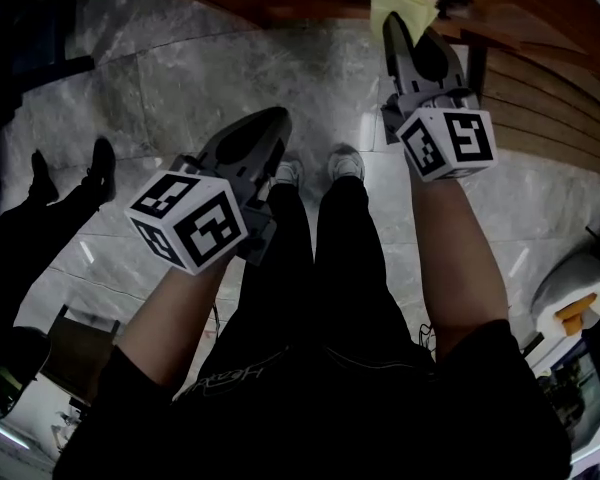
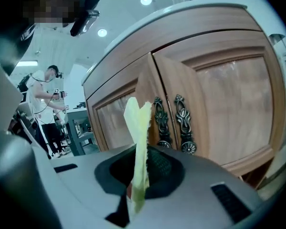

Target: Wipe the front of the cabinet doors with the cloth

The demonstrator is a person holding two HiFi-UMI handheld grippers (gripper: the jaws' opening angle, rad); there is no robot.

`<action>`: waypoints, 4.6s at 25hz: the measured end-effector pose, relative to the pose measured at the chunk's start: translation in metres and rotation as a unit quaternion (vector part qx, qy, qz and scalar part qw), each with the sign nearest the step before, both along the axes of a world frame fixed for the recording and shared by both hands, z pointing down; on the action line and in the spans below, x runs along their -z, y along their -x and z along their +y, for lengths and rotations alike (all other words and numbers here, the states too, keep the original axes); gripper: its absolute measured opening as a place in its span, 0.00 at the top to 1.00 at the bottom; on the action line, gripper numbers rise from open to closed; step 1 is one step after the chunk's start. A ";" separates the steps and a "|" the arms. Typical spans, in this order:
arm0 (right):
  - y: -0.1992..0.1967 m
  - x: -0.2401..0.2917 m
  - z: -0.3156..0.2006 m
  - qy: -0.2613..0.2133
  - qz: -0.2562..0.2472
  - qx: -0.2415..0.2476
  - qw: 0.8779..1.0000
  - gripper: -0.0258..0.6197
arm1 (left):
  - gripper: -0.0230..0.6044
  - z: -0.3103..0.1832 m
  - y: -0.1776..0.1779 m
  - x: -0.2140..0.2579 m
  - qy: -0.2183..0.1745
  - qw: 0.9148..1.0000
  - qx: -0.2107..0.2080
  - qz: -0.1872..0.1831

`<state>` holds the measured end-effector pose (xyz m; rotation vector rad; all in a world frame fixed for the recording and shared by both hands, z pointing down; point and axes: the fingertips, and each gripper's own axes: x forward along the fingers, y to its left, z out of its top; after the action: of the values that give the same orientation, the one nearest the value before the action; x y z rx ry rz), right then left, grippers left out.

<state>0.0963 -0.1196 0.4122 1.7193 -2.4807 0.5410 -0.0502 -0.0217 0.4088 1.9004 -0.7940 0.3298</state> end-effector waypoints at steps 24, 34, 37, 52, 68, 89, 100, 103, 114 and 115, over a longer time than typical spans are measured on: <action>-0.019 -0.013 0.048 0.022 -0.006 -0.008 1.000 0.90 | 0.95 0.003 -0.009 -0.003 -0.002 1.000 0.000 -0.001; 0.056 -0.027 0.040 0.040 -0.018 0.059 0.997 0.90 | 0.95 -0.001 0.045 -0.010 0.004 0.999 0.041 -0.003; 0.084 -0.030 0.033 0.044 -0.020 0.085 0.995 0.90 | 0.95 -0.001 0.065 -0.012 0.007 0.998 0.058 -0.004; 0.195 -0.060 0.001 0.074 -0.001 0.176 0.982 0.90 | 0.95 -0.003 0.170 -0.026 0.026 0.987 0.161 -0.010; 0.196 -0.075 -0.027 0.084 0.016 0.167 0.982 0.90 | 0.95 0.000 0.185 -0.028 0.032 0.980 0.194 -0.021; 0.092 -0.083 -0.022 0.112 0.000 0.083 0.990 0.90 | 0.95 -0.001 0.114 -0.024 0.038 0.986 0.159 -0.022; 0.008 -0.081 -0.008 0.115 -0.014 0.031 0.993 0.90 | 0.95 0.002 0.051 -0.021 0.036 0.991 0.126 -0.021; -0.011 -0.081 -0.003 0.115 -0.010 0.025 0.993 0.90 | 0.95 0.002 0.035 -0.022 0.034 0.992 0.118 -0.020; -0.040 -0.069 0.049 0.160 -0.039 0.088 0.982 0.90 | 0.95 0.006 -0.010 0.000 0.010 0.994 0.106 -0.021; -0.042 -0.063 0.058 0.164 -0.049 0.096 0.981 0.90 | 0.95 0.007 -0.014 0.004 0.006 0.994 0.105 -0.021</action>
<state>0.1383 -0.0618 0.4755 1.3457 -2.4150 0.9698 -0.0365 -0.0142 0.4051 1.7845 -1.0086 0.2430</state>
